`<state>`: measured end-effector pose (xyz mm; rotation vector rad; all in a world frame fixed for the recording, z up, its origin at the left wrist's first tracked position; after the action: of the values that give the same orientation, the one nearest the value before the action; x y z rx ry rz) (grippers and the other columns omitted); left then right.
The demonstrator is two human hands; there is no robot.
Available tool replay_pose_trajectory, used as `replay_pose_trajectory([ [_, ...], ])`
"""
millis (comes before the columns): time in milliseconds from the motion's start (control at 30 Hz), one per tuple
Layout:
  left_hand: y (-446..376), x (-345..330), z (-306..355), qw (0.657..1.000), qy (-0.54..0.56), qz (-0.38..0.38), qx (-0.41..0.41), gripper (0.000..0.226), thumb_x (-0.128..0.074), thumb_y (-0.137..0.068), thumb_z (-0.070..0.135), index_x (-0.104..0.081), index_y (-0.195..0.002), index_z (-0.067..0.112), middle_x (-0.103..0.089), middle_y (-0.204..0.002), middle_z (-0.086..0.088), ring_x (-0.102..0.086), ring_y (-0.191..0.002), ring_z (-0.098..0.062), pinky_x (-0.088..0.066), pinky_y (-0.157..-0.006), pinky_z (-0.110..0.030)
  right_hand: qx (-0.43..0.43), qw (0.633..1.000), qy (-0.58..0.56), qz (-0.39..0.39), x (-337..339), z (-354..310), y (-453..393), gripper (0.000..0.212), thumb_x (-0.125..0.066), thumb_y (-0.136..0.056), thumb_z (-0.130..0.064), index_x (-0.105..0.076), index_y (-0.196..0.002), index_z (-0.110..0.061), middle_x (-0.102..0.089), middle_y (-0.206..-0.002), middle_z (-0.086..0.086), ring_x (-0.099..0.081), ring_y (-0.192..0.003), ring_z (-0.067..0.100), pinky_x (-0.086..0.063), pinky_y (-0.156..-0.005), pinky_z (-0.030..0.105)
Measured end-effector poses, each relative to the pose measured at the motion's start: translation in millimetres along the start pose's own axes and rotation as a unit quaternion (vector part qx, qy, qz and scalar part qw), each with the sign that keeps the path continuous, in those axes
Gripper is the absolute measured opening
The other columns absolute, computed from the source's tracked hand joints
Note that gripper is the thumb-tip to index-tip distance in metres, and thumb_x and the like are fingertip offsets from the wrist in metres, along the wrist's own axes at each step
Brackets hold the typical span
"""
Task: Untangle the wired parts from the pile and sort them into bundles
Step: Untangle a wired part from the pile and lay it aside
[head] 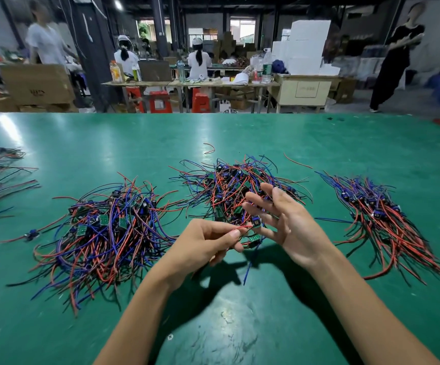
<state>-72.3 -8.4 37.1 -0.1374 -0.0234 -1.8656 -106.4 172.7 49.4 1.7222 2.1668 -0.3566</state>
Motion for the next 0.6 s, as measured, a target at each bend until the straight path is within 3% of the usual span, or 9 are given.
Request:
replay_pose_trajectory([
  [100, -1.8, 1.5, 3.5, 0.998, 0.016, 0.059, -0.029, 0.022, -0.059, -0.1, 0.019, -0.076, -0.11, 0.01, -0.067, -0.073, 0.006, -0.038, -0.048, 0.001, -0.028, -0.046, -0.01, 0.048, 0.997, 0.043, 0.042, 4.1, -0.2, -2.8, 0.025, -0.046, -0.105, -0.038, -0.062, -0.118, -0.023, -0.076, -0.115, 0.002, -0.073, -0.106, 0.019, -0.062, -0.075, 0.031],
  [167, -0.9, 11.5, 12.7, 0.979, -0.018, 0.173, -0.105, 0.021, -0.059, -0.1, 0.018, -0.076, -0.101, 0.007, -0.067, -0.072, 0.015, -0.045, -0.051, 0.005, -0.034, -0.049, -0.008, 0.075, 0.991, 0.07, 0.08, 7.7, -1.0, -4.4, 0.023, -0.047, -0.106, -0.034, -0.064, -0.114, -0.021, -0.077, -0.11, 0.003, -0.075, -0.098, 0.019, -0.062, -0.077, 0.031],
  [200, 2.7, 20.1, 19.0, 0.949, -0.083, 0.263, -0.155, 0.019, -0.059, -0.1, 0.016, -0.076, -0.102, 0.008, -0.068, -0.076, 0.017, -0.053, -0.059, 0.005, -0.041, -0.056, -0.01, 0.088, 0.986, 0.1, 0.098, 9.2, -1.6, -4.9, 0.021, -0.047, -0.106, -0.032, -0.064, -0.112, -0.021, -0.078, -0.106, 0.002, -0.076, -0.094, 0.017, -0.061, -0.075, 0.03],
  [233, 8.7, 29.0, 24.3, 0.894, -0.177, 0.362, -0.195, 0.019, -0.06, -0.1, 0.014, -0.076, -0.108, 0.008, -0.069, -0.084, 0.013, -0.059, -0.071, 0.0, -0.048, -0.067, -0.017, 0.102, 0.98, 0.134, 0.11, 10.3, -1.8, -5.1, 0.021, -0.047, -0.106, -0.032, -0.065, -0.111, -0.021, -0.079, -0.102, 0.001, -0.076, -0.089, 0.016, -0.059, -0.074, 0.029],
  [300, 19.9, 45.3, 26.7, 0.761, -0.325, 0.515, -0.224, 0.024, -0.06, -0.1, 0.009, -0.072, -0.12, 0.005, -0.065, -0.092, -0.005, -0.057, -0.085, -0.019, -0.044, -0.08, -0.028, 0.13, 0.965, 0.192, 0.122, 10.9, -0.6, -5.7, 0.02, -0.049, -0.106, -0.03, -0.066, -0.108, -0.021, -0.08, -0.095, -0.001, -0.074, -0.08, 0.014, -0.055, -0.069, 0.026],
  [367, 24.3, 65.0, 18.2, 0.714, -0.368, 0.574, -0.162, 0.027, -0.06, -0.099, 0.009, -0.069, -0.124, 0.002, -0.062, -0.1, -0.018, -0.051, -0.095, -0.032, -0.04, -0.083, -0.034, 0.153, 0.95, 0.243, 0.125, 9.5, 3.0, -5.7, 0.018, -0.052, -0.106, -0.028, -0.069, -0.104, -0.021, -0.08, -0.09, -0.003, -0.07, -0.073, 0.014, -0.052, -0.064, 0.024],
  [500, 26.4, 90.3, -3.7, 0.709, -0.381, 0.589, 0.073, 0.03, -0.058, -0.098, 0.013, -0.067, -0.127, 0.008, -0.04, -0.144, -0.021, -0.034, -0.127, -0.044, -0.029, -0.101, -0.048, 0.184, 0.887, 0.401, 0.14, 10.4, 10.5, -7.7, 0.019, -0.056, -0.103, -0.026, -0.074, -0.097, -0.027, -0.076, -0.073, -0.013, -0.049, -0.048, 0.005, -0.042, -0.053, 0.021],
  [567, 27.1, 85.6, 0.1, 0.697, -0.377, 0.603, 0.094, 0.034, -0.056, -0.097, 0.01, -0.063, -0.13, 0.012, -0.031, -0.15, -0.022, -0.031, -0.13, -0.045, -0.026, -0.101, -0.049, 0.196, 0.867, 0.43, 0.157, 10.6, 10.1, -6.5, 0.02, -0.056, -0.102, -0.029, -0.075, -0.097, -0.028, -0.074, -0.068, -0.015, -0.045, -0.043, 0.002, -0.034, -0.049, 0.014],
  [600, 26.7, 81.7, 6.2, 0.687, -0.384, 0.614, 0.059, 0.034, -0.055, -0.095, 0.008, -0.064, -0.128, 0.014, -0.034, -0.148, -0.022, -0.034, -0.128, -0.045, -0.027, -0.098, -0.048, 0.204, 0.865, 0.428, 0.164, 10.5, 8.9, -5.4, 0.019, -0.057, -0.102, -0.03, -0.075, -0.096, -0.029, -0.074, -0.067, -0.015, -0.047, -0.044, 0.001, -0.035, -0.05, 0.013],
])
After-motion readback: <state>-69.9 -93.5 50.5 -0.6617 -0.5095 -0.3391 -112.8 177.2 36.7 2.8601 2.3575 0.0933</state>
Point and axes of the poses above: each hand's wrist, its own y-axis away from the middle knuckle, its own x-axis out of the back of the hand, z = x × y, the point moved 3 cm from there along -y, towards the middle knuckle
